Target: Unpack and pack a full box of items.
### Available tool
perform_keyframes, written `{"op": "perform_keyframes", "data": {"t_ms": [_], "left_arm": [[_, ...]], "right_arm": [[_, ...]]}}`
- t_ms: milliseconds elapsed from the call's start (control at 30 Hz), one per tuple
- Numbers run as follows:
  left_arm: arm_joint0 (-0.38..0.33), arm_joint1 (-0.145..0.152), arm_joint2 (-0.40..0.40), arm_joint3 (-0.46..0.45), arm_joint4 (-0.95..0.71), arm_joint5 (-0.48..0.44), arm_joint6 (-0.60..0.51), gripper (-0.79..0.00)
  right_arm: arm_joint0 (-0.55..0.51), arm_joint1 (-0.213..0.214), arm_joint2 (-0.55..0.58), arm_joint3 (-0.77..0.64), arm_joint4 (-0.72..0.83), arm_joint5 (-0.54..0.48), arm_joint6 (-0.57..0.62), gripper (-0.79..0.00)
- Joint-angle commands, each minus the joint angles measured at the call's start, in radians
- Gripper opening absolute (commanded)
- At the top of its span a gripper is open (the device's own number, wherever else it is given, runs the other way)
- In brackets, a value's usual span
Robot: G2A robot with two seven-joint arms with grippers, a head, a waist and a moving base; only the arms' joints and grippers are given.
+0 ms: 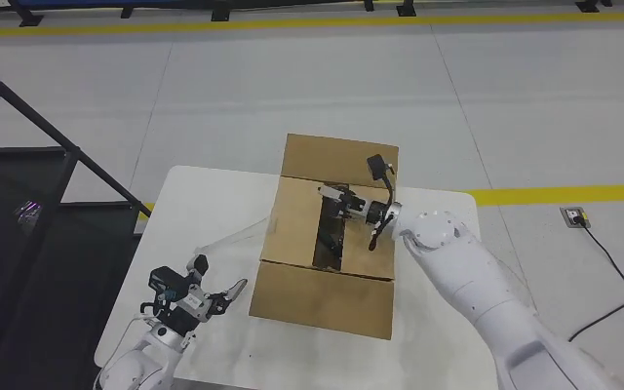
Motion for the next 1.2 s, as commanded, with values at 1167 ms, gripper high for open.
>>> {"op": "perform_keyframes", "data": {"t_ms": [1167], "left_arm": [[-0.114,-0.004,0.111,-0.045,0.117,0.041,-0.154,0.000]], "right_arm": [[-0.010,-0.065,0.071,-0.095,0.032,0.077,0.075,0.000]]}}
